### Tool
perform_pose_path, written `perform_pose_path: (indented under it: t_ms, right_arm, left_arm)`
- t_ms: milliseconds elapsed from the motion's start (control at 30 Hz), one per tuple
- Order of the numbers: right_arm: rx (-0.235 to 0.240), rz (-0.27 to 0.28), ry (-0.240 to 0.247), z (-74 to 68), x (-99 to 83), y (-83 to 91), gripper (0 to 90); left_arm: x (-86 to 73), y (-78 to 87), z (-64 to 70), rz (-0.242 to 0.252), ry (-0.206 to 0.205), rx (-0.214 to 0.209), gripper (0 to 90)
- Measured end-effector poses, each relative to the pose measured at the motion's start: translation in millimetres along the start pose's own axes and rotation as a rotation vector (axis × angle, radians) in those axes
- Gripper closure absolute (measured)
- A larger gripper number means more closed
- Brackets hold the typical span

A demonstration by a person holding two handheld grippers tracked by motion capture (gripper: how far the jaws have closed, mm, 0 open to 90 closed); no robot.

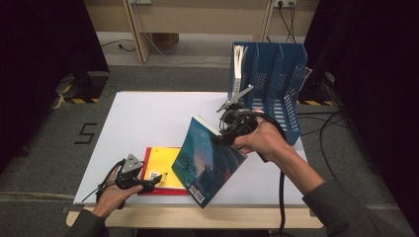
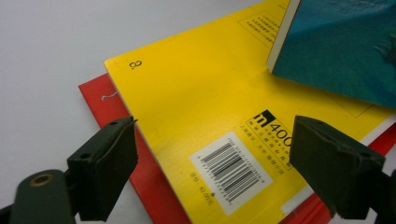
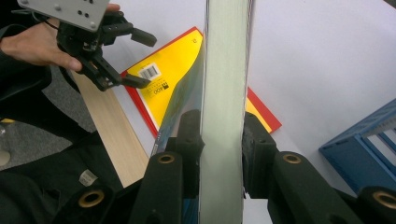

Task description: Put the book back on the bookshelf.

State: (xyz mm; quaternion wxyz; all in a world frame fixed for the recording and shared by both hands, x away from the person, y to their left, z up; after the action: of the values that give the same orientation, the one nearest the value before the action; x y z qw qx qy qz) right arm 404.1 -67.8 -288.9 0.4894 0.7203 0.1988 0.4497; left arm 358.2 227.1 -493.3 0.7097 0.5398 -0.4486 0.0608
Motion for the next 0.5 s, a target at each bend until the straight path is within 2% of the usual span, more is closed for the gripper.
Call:
perform_pose_path:
  t_ms: [200,367,500]
  right_arm:
    - [-0.006,0.002,0.000,-9.2,6.0,-1.7,72.8]
    - [0.000,0.011,-0.008,-12.5,6.3,-2.8,71.1]
    - [0.005,-0.023,-0.022,-13.6,3.0,-10.3,67.4]
  left_arm:
    - [6.8,-7.2,18.4,-0.009,-0.036,-0.015,14.8]
    - [12.2,-16.5,27.8,-0.014,-0.040,-0.009,14.8]
    - [14.1,-21.0,30.4,-0.035,-0.030,-0.001,14.5]
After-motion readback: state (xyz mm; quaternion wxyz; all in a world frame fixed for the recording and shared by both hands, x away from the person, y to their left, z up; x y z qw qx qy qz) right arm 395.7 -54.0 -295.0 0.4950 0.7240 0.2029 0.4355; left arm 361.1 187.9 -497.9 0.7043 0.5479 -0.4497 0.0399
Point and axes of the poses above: each handheld gripper's, and its own axes: y roughly backward along the jaws, x roughly out of its top, z roughly to its right, the point moved 3 cm from there along -y, roughly forward along the jaws, and after that the axes turned 8 degrees about -z, right-handed, at the moved point
